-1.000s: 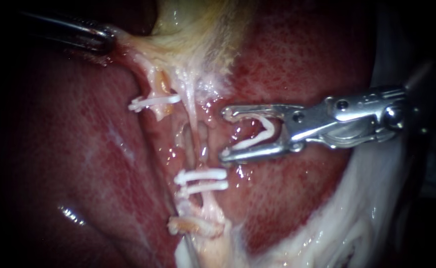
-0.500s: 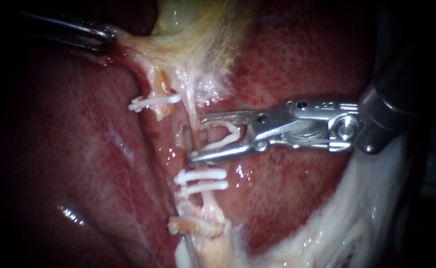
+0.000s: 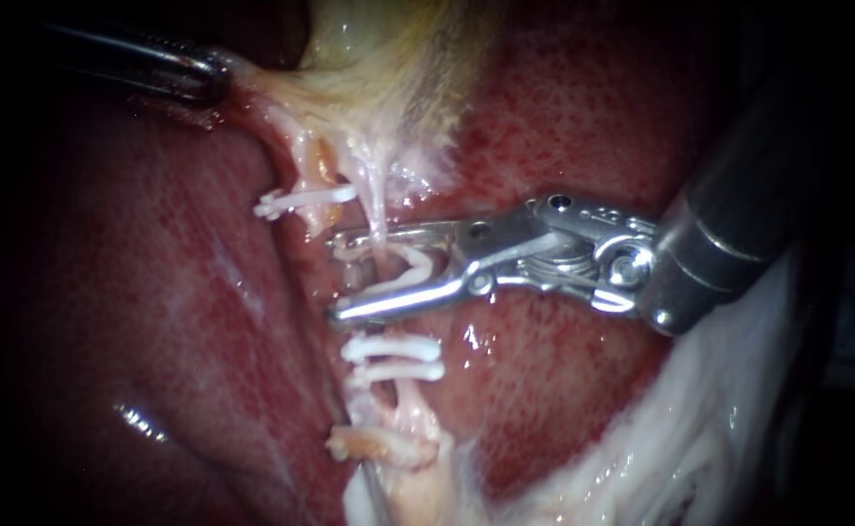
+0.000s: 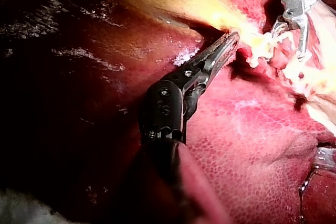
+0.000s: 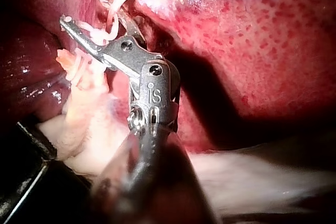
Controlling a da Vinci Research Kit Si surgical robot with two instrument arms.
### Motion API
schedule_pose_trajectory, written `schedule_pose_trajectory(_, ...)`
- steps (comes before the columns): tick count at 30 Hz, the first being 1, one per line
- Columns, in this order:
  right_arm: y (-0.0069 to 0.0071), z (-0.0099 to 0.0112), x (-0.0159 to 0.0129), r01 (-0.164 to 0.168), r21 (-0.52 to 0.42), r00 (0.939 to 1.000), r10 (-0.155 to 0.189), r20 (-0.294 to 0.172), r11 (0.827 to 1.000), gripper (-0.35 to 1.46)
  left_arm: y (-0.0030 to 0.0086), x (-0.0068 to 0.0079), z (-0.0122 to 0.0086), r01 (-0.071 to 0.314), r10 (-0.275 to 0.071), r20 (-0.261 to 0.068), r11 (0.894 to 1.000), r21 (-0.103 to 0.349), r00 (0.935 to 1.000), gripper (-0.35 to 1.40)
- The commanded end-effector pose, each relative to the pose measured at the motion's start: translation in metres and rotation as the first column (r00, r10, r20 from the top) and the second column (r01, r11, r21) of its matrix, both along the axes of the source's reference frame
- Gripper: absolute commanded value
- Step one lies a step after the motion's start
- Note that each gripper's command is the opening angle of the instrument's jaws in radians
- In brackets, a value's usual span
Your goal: Clipping third clip right tube
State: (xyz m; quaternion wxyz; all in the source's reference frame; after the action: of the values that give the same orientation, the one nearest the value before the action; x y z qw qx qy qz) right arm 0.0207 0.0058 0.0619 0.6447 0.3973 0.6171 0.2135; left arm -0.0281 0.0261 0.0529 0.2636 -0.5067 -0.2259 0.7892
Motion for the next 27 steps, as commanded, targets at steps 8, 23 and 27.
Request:
schedule_pose_trajectory(8,0.0005,-0.0028,-0.0011,0.001,0.012,1.0000,0.000,-0.008,1.000,0.47,0.0000,0.0001,0.0002,-0.001,0.001,0.001,1.000,0.000,1.0000,-0.35)
schedule_pose_trajectory(23,0.0005,-0.0026,-0.0018,0.008,0.013,0.9998,-0.008,-0.016,1.000,0.11,0.0000,0.0000,0.0004,-0.001,0.001,0.000,1.000,-0.001,1.0000,-0.35)
schedule_pose_trajectory(27,0.0005,-0.0026,-0.0018,0.010,0.025,0.9999,-0.009,-0.014,1.000,-0.01,0.0000,0.0000,0.0004,-0.001,0.001,0.000,1.000,-0.001,1.0000,-0.35)
